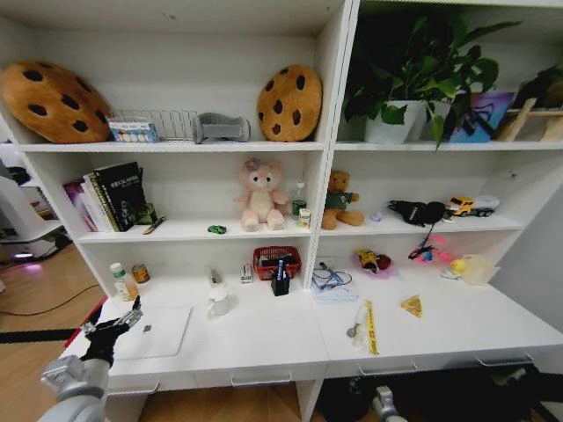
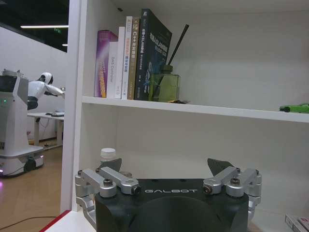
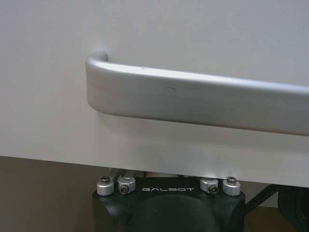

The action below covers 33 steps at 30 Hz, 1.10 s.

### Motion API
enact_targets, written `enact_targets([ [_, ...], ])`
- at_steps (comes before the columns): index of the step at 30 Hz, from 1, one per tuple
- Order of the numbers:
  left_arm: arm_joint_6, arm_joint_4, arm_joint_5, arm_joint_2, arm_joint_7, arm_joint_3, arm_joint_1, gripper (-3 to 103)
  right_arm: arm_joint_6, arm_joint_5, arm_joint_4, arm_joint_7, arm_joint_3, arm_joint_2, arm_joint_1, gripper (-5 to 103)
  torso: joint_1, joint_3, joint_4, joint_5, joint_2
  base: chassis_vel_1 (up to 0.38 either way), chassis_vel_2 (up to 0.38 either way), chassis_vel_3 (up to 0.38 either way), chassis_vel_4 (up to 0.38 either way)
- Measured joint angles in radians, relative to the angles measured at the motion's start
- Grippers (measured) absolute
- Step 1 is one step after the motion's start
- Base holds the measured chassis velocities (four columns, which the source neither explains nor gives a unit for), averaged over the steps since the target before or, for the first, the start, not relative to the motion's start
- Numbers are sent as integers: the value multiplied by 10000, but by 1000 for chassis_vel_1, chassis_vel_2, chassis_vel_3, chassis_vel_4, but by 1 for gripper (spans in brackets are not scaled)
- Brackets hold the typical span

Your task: Organize the objects on the table.

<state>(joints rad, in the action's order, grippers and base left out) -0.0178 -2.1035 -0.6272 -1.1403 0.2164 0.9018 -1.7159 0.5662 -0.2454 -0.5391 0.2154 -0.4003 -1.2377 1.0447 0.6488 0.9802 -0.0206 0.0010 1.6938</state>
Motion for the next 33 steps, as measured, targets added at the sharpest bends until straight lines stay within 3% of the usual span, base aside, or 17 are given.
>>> enact_targets([
  [2,2,-5,5,-9,0,0,-5,100,-14,0,-76,3,-7,46,47,42,0,0,5,6,0,0,0,0,0],
  [9,3,-59,0,12,-1,18,2,100,-25,-37,-262,7,-37,137,196,64,1,-1,10,10,-1,0,0,0,0],
  [11,4,-100,-17,25,0,63,0,100,-40,-58,-514,-13,-44,173,422,80,2,-1,6,3,-1,0,0,0,0],
  [16,7,-185,-43,-3,-2,122,-41,100,40,60,-620,-40,-85,130,803,95,0,-5,4,-25,2,0,0,0,0],
  [19,28,-225,-50,-38,-18,175,-105,100,106,143,-737,-35,-118,31,1159,99,0,-4,1,-1,2,0,0,0,0],
  [24,46,-248,-66,-71,-38,220,-162,100,145,177,-925,-36,-160,-16,1498,100,-1,-4,1,-6,2,0,0,0,0],
  [33,158,-444,-147,-308,-149,400,-285,100,613,143,-3668,-209,-785,-188,4344,100,-2,-3,3,-3,2,0,0,0,0],
])
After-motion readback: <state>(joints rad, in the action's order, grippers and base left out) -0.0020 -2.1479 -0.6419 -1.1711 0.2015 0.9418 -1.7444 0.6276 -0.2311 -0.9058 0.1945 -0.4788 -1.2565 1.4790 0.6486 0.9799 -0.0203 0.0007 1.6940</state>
